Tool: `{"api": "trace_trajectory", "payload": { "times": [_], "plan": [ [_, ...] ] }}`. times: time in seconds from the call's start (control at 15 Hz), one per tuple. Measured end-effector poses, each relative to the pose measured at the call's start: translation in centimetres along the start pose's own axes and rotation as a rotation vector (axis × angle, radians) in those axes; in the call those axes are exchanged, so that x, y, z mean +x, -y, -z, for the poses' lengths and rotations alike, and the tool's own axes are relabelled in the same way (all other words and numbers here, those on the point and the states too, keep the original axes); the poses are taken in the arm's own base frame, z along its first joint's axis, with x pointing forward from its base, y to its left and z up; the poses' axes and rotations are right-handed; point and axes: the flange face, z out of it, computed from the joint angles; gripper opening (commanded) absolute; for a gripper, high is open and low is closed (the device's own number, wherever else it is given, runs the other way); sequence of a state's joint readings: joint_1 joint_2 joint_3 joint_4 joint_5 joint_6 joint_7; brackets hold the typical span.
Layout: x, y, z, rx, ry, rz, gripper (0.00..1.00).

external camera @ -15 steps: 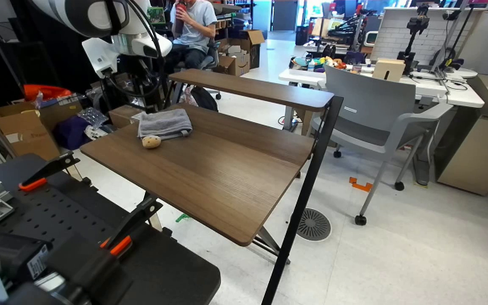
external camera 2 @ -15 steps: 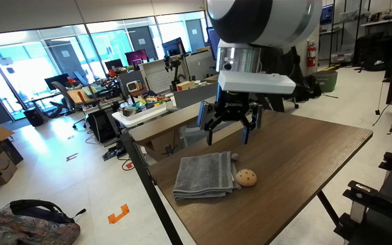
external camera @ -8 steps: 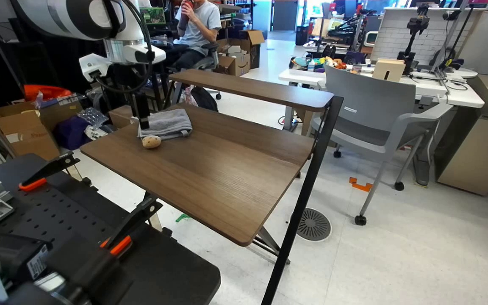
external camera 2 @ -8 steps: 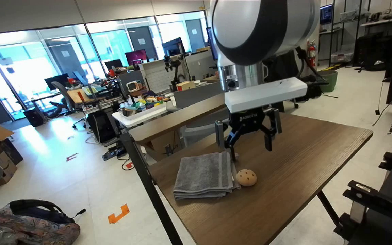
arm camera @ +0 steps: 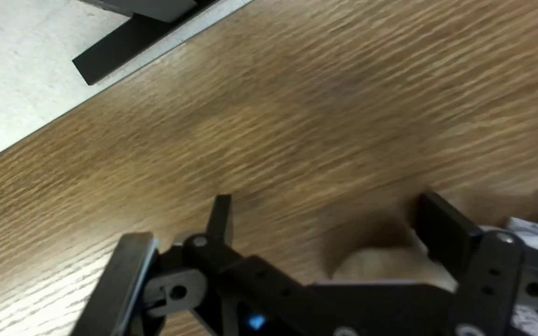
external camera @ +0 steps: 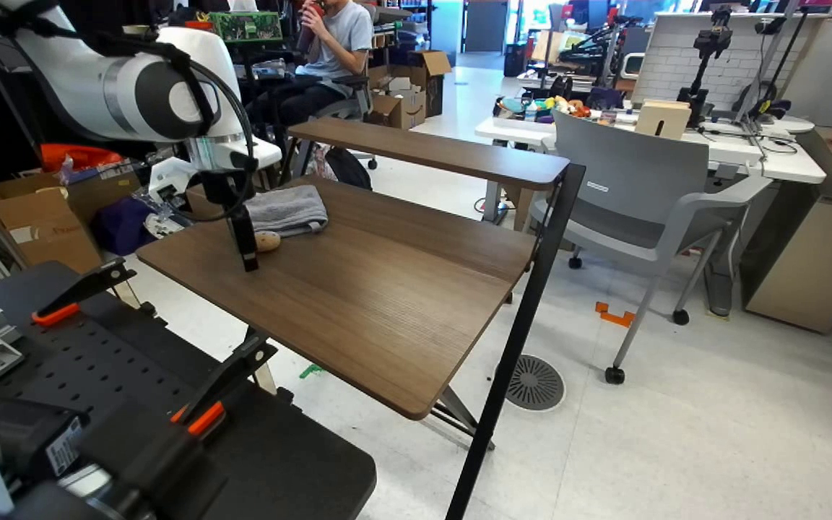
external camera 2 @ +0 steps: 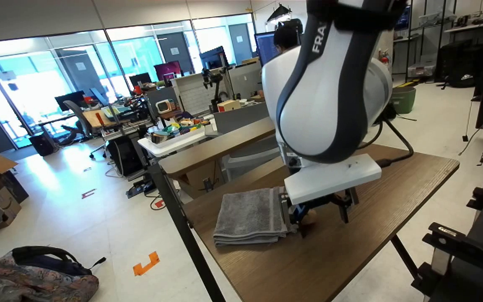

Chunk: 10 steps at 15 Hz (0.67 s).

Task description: Wipe the table with the grey cloth

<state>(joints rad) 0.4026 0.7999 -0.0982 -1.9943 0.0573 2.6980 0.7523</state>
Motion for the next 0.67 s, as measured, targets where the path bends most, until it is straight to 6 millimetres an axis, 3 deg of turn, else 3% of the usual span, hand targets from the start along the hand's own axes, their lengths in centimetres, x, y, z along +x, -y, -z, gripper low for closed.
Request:
{"api": "trace_trajectory", "payload": {
  "times": [0.2, 0.27, 0.33, 0.53, 0.67],
  "plan": [
    [0.6, 0.0, -0.9, -0.005, -0.009, -0.026, 0.54],
    [0.7, 0.0, -0.8, -0.004, -0.012, -0.032, 0.76],
    [0.9, 0.0, -0.7, -0.003, -0.015, -0.037, 0.88],
    [1.1, 0.3, -0.5, 0.002, -0.021, -0.041, 0.99],
    [1.4, 0.6, -0.1, 0.011, -0.028, -0.041, 1.00]
  ]
}}
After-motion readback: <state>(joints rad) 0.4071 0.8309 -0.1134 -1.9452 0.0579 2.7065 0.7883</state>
